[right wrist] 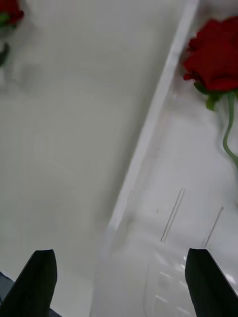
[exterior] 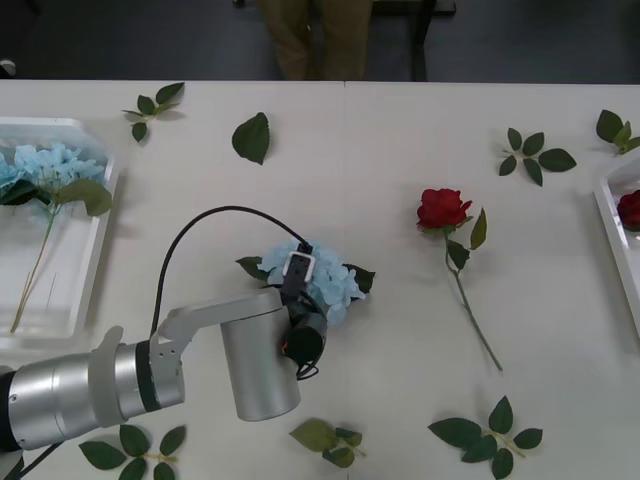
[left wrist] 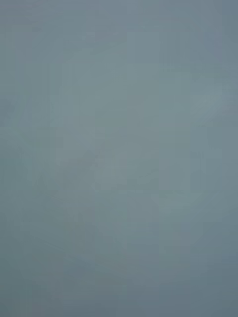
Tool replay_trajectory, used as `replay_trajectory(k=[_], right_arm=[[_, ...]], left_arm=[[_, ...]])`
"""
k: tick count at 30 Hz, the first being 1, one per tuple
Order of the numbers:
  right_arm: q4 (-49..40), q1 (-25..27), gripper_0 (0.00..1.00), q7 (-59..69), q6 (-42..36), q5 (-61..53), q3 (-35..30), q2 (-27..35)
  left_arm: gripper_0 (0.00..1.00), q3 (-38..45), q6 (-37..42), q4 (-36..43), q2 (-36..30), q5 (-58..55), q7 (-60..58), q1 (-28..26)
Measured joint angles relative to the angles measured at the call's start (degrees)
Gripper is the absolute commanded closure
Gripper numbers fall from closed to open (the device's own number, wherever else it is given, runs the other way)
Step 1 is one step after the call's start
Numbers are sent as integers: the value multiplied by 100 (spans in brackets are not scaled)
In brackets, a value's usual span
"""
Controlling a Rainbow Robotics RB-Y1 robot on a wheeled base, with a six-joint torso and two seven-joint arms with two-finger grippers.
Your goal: Place the red flowers into the right box and the blue flowers into the left box. If a person shows an open palm, hand one flower to the person first, then continue sorting.
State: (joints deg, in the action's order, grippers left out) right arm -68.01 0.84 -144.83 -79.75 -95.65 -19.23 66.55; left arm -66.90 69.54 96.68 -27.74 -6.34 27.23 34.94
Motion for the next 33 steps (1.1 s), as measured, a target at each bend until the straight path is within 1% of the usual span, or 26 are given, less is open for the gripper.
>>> replay_trajectory(k=[1,4,7,9,12,16,18,20,23,25,29,33], right_arm=[[-169,-70,25,82,-93,0,-37,-32],[-751,-349,25,776,-201,103,-48,-160],[-1443,-691,25,1977,-203,595,38,-354],[-1939,-913,25,2782,-199,983,208,-512],[-2659,-1121,25,3797,-73,1476,594,-698],[-3413,-1171,25,4956,170,2011,1221,-771],[-3725,-1171,25,5642,257,2245,1569,-771],[-3974,-1169,25,6280,422,2459,1903,-766],[-4250,-1168,25,6780,863,2727,2440,-701],[-4359,-1168,25,6908,1319,2824,2852,-584],[-4411,-1175,25,7614,2467,2921,3710,-274],[-4401,-1314,25,8043,3030,3298,4473,-86]], left_arm=[[100,-13,-37,-10,6,-1,-30,14],[100,-26,-70,-33,33,-8,-57,47],[100,-26,-76,-63,37,-56,-57,95],[100,-27,-80,-81,43,-64,-57,116],[100,-27,-81,-98,45,-64,-57,132],[100,-25,-79,-112,37,-67,-57,154],[100,20,-77,-110,-5,-217,-57,179],[100,212,-73,-87,-122,-639,-47,197],[100,764,-3,-66,-465,-1592,132,196],[100,1201,120,-6,-823,-2139,549,195],[100,2123,389,291,-1785,-3157,1766,192],[100,2965,580,349,-2688,-4326,2645,190]])
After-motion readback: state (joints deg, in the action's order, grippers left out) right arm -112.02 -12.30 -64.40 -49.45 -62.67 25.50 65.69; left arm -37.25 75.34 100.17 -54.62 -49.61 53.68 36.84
